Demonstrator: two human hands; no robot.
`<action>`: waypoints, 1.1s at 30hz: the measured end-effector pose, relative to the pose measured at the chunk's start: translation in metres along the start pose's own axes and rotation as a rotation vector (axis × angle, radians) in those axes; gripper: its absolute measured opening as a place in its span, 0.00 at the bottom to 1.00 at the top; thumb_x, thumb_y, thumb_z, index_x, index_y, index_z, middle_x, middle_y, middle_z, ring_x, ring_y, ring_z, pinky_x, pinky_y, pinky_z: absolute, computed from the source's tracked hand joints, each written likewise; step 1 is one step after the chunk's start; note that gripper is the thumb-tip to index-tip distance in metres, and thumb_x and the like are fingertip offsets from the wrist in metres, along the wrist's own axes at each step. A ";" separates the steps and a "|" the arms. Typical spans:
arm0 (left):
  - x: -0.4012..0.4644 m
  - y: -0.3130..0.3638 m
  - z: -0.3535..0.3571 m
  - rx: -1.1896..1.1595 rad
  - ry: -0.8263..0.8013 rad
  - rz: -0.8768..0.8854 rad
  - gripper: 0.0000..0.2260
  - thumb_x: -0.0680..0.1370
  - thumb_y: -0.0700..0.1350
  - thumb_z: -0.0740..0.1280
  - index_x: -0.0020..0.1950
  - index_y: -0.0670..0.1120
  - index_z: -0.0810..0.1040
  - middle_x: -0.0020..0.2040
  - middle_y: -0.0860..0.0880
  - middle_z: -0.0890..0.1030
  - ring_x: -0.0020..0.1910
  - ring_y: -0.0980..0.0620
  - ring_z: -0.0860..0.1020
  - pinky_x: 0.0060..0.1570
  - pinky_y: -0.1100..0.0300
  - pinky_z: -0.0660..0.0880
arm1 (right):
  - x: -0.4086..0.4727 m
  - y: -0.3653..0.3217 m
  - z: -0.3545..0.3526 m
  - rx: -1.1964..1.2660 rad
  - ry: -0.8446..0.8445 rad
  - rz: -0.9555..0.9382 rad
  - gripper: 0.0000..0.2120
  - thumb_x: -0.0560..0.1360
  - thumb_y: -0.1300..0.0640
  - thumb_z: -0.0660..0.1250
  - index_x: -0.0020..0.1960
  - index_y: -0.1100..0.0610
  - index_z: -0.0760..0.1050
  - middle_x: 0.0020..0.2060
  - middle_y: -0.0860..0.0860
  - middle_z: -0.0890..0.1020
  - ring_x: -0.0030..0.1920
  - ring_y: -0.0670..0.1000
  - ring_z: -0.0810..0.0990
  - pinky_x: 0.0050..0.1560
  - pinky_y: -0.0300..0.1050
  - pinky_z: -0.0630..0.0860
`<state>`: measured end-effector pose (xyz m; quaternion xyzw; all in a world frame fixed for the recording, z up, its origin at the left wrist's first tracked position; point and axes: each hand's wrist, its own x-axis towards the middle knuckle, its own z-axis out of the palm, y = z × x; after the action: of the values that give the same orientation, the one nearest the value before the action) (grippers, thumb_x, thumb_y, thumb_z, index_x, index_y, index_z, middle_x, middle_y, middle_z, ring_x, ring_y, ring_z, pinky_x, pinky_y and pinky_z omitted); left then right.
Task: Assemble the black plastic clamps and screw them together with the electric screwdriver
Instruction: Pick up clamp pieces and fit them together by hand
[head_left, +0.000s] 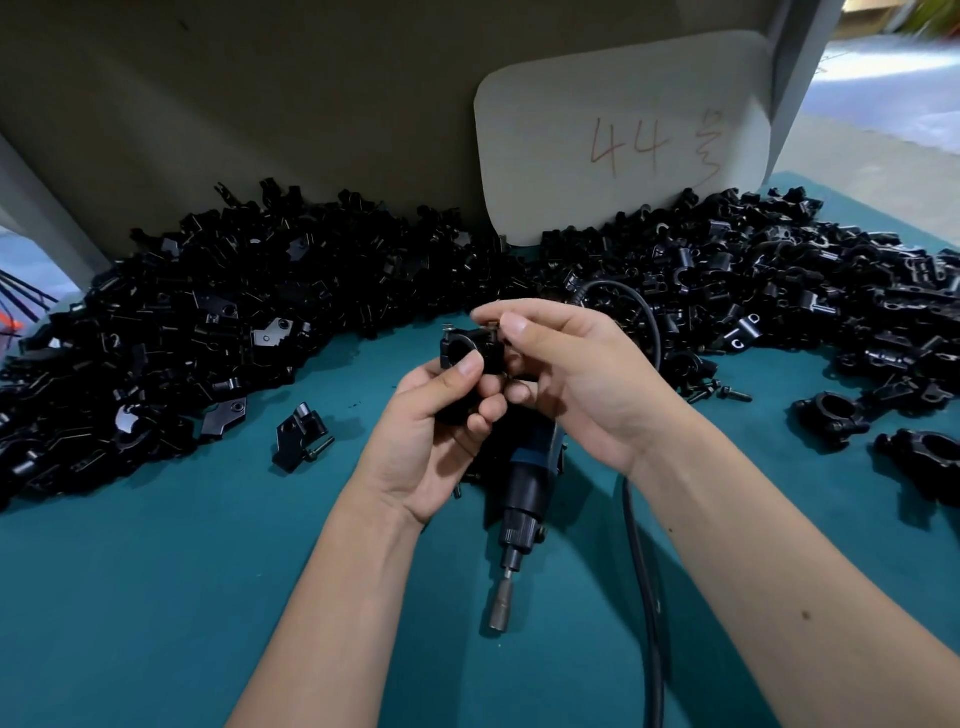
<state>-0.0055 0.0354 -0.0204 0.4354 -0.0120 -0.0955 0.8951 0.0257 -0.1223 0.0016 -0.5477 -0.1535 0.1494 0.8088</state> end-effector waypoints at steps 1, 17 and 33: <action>0.000 0.001 -0.001 -0.003 0.004 0.000 0.14 0.72 0.44 0.73 0.53 0.37 0.78 0.36 0.47 0.78 0.30 0.57 0.76 0.25 0.71 0.73 | 0.000 0.001 -0.001 -0.005 -0.013 0.008 0.10 0.83 0.59 0.66 0.56 0.56 0.87 0.39 0.56 0.80 0.37 0.52 0.75 0.38 0.39 0.77; -0.003 0.005 0.000 -0.021 -0.066 0.018 0.09 0.77 0.42 0.67 0.41 0.43 0.85 0.35 0.48 0.77 0.29 0.57 0.75 0.24 0.72 0.71 | 0.002 0.006 0.002 -0.022 0.029 -0.087 0.07 0.74 0.57 0.74 0.50 0.59 0.87 0.33 0.52 0.82 0.28 0.48 0.75 0.31 0.36 0.75; 0.005 -0.011 0.002 0.481 0.161 0.310 0.05 0.72 0.40 0.74 0.45 0.45 0.79 0.36 0.47 0.81 0.28 0.53 0.74 0.23 0.62 0.69 | 0.006 0.012 0.002 -0.261 0.267 -0.077 0.07 0.78 0.61 0.75 0.42 0.60 0.79 0.35 0.55 0.81 0.31 0.50 0.77 0.31 0.41 0.76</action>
<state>-0.0025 0.0267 -0.0283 0.6341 -0.0295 0.0828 0.7682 0.0292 -0.1145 -0.0081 -0.6568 -0.0837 0.0231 0.7490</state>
